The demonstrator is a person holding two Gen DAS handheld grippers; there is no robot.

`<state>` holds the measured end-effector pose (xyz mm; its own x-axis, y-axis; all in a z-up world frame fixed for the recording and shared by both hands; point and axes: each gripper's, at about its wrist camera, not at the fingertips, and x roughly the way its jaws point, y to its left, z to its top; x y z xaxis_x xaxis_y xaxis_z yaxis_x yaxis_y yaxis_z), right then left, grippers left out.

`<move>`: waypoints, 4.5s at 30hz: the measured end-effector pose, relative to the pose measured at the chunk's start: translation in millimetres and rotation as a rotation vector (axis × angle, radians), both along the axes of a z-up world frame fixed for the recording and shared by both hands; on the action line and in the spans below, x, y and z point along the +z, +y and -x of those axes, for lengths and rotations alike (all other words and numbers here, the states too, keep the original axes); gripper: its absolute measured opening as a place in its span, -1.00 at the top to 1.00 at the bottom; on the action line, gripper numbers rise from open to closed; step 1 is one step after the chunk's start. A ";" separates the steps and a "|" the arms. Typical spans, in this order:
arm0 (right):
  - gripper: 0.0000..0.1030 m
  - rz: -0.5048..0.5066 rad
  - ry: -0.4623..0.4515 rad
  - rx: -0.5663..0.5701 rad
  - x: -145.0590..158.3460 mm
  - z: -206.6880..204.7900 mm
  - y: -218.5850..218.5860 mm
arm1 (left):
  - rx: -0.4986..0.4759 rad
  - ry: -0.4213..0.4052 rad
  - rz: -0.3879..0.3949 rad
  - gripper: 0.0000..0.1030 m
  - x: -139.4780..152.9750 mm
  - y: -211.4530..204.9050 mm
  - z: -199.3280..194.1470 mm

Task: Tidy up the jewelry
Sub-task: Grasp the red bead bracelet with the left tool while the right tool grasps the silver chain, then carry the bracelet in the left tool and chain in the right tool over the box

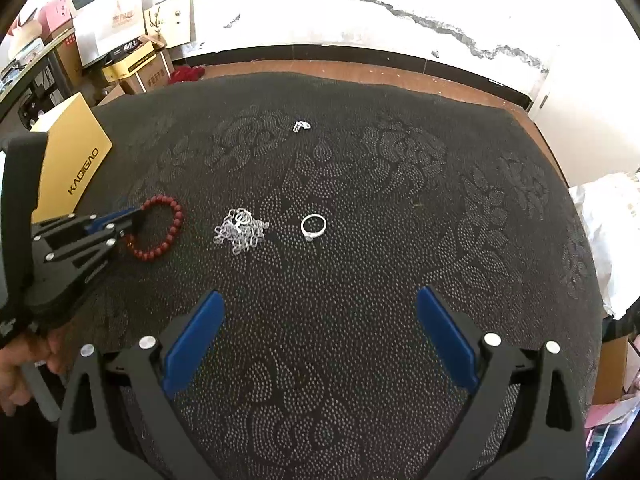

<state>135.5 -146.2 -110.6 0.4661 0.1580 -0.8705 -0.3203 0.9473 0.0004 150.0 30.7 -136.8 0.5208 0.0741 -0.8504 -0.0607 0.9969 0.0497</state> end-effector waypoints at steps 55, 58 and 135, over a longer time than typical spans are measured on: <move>0.82 -0.029 -0.032 0.158 58.4 38.1 77.8 | 0.025 -0.015 0.091 0.86 80.6 26.3 50.5; 0.82 -0.027 -0.039 0.174 86.5 56.1 85.2 | 0.024 -0.018 0.097 0.86 103.8 33.8 65.7; 0.82 0.095 0.096 0.483 85.1 104.2 386.0 | 0.371 0.099 0.090 0.86 70.6 311.9 150.1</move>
<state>31.3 239.7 -25.5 0.2762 0.2544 -0.9268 -0.7253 0.6878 -0.0274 -0.1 342.6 -66.2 0.3880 0.1649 -0.9068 -0.4173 0.9087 -0.0133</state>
